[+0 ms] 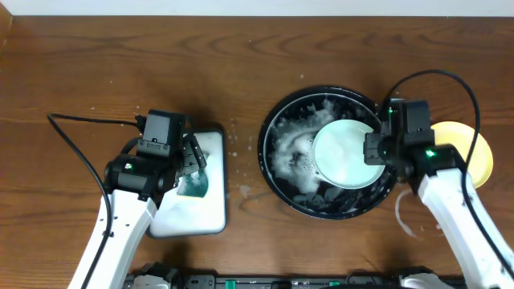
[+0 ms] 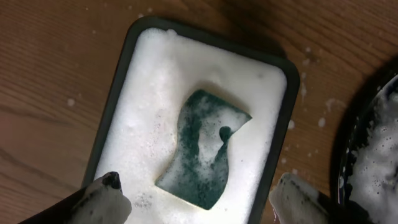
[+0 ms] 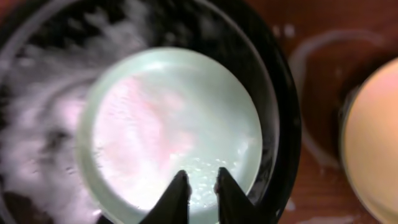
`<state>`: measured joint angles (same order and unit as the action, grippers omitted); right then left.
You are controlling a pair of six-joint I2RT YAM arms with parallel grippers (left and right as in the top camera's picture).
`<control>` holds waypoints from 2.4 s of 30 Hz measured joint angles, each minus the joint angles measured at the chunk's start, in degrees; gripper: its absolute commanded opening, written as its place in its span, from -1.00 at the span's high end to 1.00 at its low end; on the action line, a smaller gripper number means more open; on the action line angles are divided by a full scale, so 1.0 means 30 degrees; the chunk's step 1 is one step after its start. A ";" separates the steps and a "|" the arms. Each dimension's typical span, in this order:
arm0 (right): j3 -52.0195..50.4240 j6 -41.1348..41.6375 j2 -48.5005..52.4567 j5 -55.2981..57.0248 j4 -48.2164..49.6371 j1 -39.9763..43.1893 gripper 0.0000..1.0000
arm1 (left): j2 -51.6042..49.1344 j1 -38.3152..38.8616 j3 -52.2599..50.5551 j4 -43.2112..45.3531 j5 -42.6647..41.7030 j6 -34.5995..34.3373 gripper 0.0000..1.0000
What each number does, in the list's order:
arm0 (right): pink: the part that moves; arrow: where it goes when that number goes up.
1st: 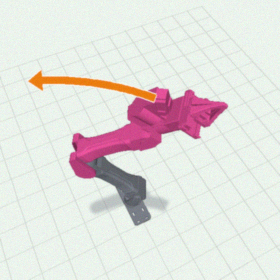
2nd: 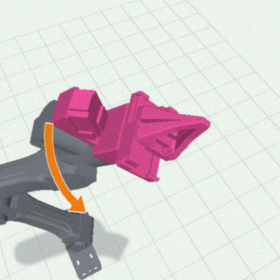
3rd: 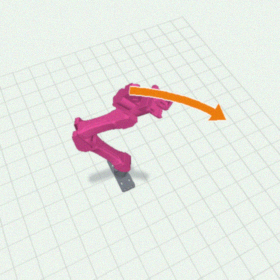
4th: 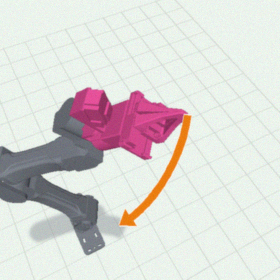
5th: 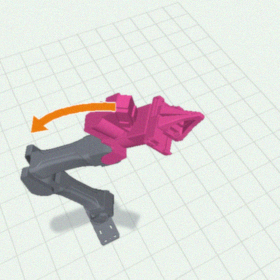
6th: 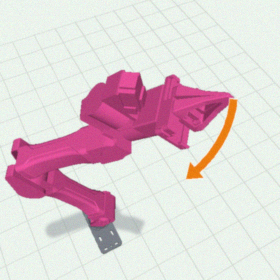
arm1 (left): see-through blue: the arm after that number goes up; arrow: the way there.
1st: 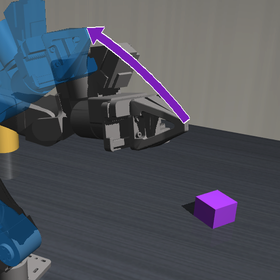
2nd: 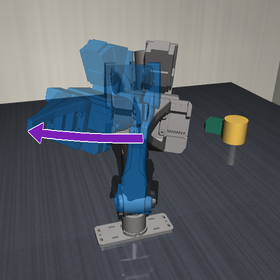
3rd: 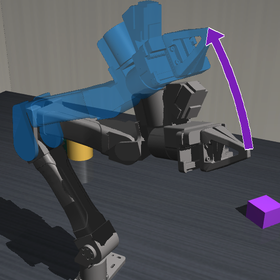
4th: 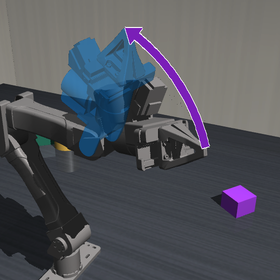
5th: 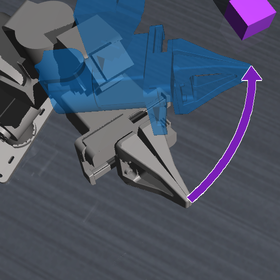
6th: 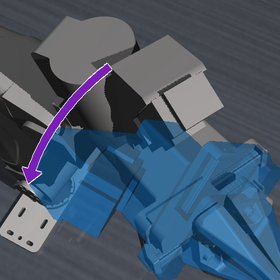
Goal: Clean dirty plates on tray and stack at the side
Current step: 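Lift the pale green plate rim upward with the right gripper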
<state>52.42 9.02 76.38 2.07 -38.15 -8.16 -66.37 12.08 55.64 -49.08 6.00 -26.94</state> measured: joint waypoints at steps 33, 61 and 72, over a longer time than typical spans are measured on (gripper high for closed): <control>0.0189 -0.2266 0.7672 -0.3963 0.3643 0.3898 0.98 | 0.0000 0.0000 0.0000 0.0007 0.0000 0.0000 -0.64; 0.0226 -0.1559 -0.2885 0.8116 0.1151 -0.4983 0.98 | 0.0000 0.0000 0.0000 0.0007 0.0000 0.0000 -0.64; 0.0226 -0.3781 -0.4124 1.6218 0.1158 -1.0783 0.98 | 0.0000 0.0000 0.0000 0.0007 0.0000 0.0000 -0.64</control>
<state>53.10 -2.33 64.01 50.72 -34.68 -40.51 -66.37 12.08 55.64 -49.06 6.00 -26.94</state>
